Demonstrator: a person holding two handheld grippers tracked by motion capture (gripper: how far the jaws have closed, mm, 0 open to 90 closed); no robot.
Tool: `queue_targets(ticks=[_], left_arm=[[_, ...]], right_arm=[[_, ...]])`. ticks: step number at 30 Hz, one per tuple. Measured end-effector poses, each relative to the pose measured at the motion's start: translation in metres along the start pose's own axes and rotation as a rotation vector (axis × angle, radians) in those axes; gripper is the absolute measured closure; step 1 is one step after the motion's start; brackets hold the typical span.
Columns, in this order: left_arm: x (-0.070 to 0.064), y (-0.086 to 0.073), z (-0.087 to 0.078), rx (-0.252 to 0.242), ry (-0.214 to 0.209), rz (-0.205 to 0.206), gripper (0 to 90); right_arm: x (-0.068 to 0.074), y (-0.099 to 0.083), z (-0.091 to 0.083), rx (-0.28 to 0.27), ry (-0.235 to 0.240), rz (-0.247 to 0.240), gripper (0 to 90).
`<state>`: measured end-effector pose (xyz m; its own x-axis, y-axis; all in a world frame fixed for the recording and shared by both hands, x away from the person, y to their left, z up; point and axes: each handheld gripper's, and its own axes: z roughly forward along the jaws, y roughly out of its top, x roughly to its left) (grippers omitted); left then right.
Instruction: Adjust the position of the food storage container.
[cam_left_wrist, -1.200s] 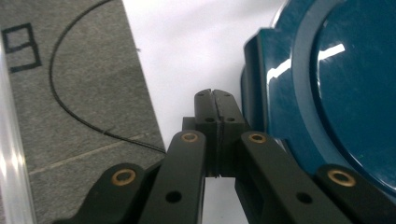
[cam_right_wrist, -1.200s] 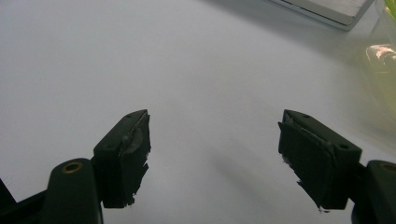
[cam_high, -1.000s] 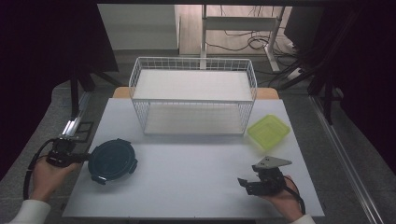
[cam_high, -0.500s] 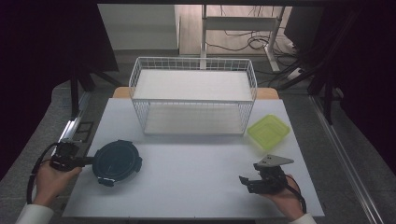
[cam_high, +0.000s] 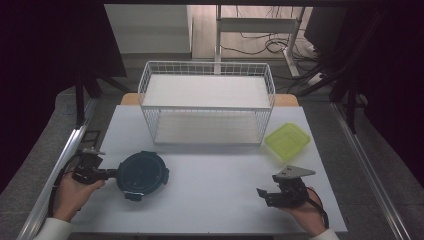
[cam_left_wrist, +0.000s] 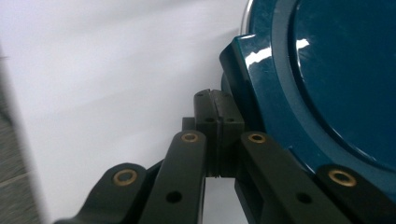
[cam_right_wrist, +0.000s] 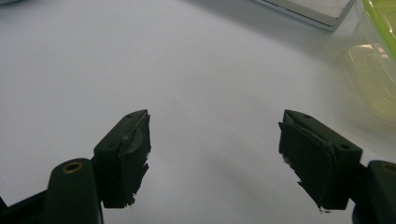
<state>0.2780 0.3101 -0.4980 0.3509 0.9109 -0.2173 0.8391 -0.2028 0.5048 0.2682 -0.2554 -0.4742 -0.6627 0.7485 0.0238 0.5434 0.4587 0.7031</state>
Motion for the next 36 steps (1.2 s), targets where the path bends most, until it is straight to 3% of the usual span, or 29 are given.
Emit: queue_targets(ticks=[2, 4, 5, 6, 12, 26, 36], left_arm=[[-0.005, 0.001, 0.002, 0.001, -0.006, 0.009, 90.0], [-0.02, 0.007, 0.009, 0.008, -0.012, 0.042, 90.0], [-0.02, 0.007, 0.009, 0.008, -0.012, 0.042, 90.0], [-0.029, 0.012, 0.015, 0.01, -0.027, 0.06, 90.0], [-0.049, 0.023, 0.027, 0.024, -0.076, 0.097, 90.0], [-0.072, 0.029, 0.039, 0.045, -0.147, 0.123, 90.0], [-0.088, 0.035, 0.047, 0.057, -0.163, 0.152, 90.0]], right_arm=[[0.0, 0.0, 0.0, 0.001, 0.0, -0.001, 24.7], [0.0, 0.001, 0.0, 0.002, 0.001, -0.002, 24.7], [0.0, 0.001, 0.0, 0.002, 0.001, -0.002, 24.7], [0.0, 0.0, 0.0, 0.004, 0.001, -0.002, 24.7], [0.0, 0.0, -0.002, 0.0, 0.0, -0.002, 24.7], [-0.001, 0.0, -0.002, 0.0, -0.001, -0.003, 24.7], [-0.001, 0.0, -0.002, 0.0, -0.002, -0.002, 24.7]])
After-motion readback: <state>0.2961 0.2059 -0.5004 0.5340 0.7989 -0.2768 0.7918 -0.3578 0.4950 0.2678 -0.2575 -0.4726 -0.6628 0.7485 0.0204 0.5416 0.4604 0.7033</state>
